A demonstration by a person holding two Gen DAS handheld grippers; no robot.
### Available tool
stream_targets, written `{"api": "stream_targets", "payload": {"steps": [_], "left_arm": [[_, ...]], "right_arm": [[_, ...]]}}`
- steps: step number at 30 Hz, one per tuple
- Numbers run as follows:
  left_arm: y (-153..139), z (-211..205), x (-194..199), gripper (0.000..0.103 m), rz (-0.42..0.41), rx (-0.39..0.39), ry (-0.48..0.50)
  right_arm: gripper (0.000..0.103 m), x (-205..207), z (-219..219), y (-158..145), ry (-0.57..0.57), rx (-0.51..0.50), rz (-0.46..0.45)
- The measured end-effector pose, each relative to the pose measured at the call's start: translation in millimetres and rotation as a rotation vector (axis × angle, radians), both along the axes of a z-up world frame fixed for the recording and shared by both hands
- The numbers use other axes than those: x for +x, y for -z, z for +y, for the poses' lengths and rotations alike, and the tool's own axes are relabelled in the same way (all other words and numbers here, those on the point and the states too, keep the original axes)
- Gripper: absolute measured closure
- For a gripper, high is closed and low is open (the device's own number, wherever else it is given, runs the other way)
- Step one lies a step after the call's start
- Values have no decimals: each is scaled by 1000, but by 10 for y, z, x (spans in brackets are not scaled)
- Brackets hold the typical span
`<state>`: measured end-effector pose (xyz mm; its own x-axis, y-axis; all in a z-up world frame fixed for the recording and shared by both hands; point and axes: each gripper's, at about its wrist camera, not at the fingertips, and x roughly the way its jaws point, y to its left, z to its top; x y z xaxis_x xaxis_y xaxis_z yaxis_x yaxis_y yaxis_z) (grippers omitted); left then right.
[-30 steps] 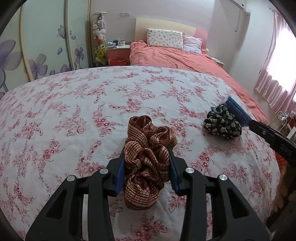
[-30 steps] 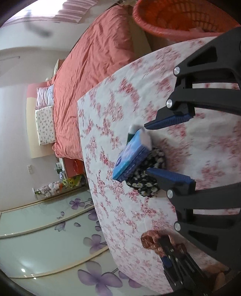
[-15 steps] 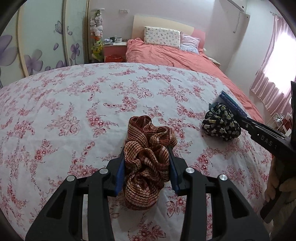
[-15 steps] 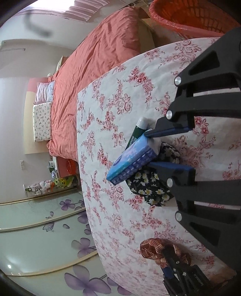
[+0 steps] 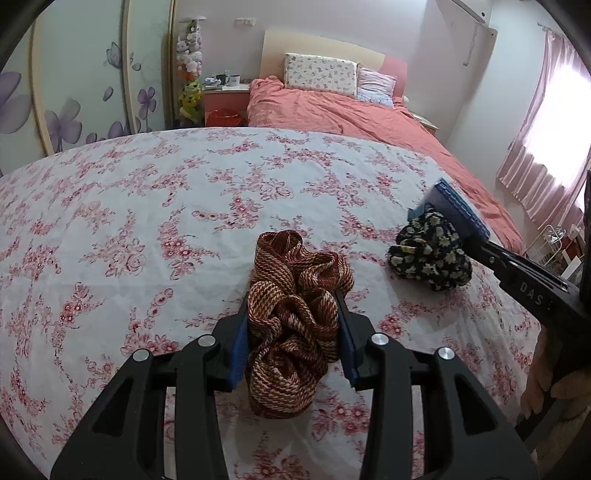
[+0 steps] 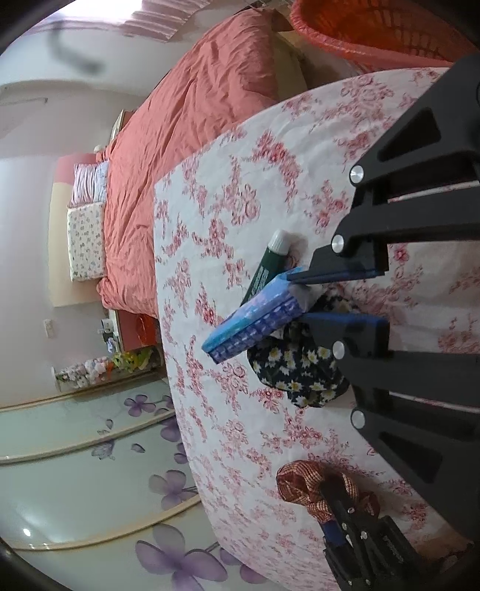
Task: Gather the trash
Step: 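Grasp the blue tissue pack with the right tool while the left tool holds the scrunchie, then carry the tissue pack and scrunchie with both tools over the orange basket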
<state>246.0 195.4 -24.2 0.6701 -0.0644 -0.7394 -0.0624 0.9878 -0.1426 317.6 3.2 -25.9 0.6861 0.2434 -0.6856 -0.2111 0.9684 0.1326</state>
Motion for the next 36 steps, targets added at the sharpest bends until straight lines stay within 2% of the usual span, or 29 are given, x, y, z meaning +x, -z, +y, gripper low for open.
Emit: {"api": "stream_targets", "payload": {"steps": [8,17,36], "left_arm": [[-102,-201,-33,62,-23,-2,33],[-338,-605,-114,62,-72,-5,102],[-689,-1716,-293,62,-153,-49,315]], "right_arm": [[89,-219,-259,-155,61,14,-36],[88,-599,-640,-362,146,45,-91],[88,-1416,-1709,-641,405,121,-189]]}}
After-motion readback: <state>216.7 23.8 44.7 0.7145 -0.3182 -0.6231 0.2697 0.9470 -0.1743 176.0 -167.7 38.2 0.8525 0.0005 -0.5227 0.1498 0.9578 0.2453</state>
